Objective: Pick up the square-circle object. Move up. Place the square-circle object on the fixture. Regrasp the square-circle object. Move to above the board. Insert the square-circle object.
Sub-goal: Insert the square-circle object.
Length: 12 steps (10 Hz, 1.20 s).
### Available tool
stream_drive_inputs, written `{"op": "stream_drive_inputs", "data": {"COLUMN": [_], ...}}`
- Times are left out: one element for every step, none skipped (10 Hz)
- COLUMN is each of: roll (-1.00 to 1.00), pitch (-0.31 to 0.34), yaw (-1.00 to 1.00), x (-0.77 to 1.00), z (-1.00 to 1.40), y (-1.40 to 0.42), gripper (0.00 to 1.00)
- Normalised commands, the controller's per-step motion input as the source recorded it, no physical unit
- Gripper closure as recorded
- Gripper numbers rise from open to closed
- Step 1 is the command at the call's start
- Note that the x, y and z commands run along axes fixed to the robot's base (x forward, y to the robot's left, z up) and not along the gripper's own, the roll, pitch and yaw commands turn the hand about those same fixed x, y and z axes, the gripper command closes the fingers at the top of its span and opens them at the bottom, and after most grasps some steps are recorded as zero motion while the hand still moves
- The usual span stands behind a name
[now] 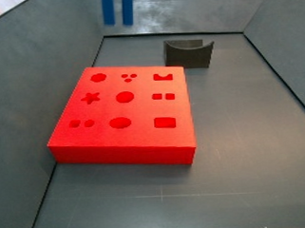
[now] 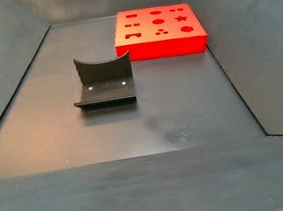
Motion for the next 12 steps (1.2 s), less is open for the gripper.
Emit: {"op": "stream_drive_inputs", "data": {"roll": [-0.25,-0.25,-0.23,-0.24,-0.21,-0.11,-0.10,-0.08,-0.06,-0.05,-0.11,-0.13], "pitch": [-0.026,-0.036,-0.049,-0.043,-0.049,-0.063,-0.133,-0.199,-0.193,-0.143,-0.154,-0.150], "yaw": [0.19,0.07,0.01,0.02,0.04,0.00,0.00,0.00,0.00,0.01,0.07,0.11], "x": [-0.08,-0.16,-0.17,-0.16,-0.24,-0.31,-0.39,-0.44,-0.41,-0.33,-0.31,-0.30], "z": [-0.54,-0.57,-0.60,-0.59,-0.65,-0.65,-0.62,-0.61,-0.49,-0.36,-0.37,-0.31], "y": [-0.19,-0.13,-0.09,-0.10,-0.12,-0.18,-0.20,-0.20,-0.14,-0.08,-0.05,-0.04], "gripper": [1.00,1.00,1.00,1.00,1.00,1.00,1.00,1.00,1.00,1.00,1.00,1.00]}}
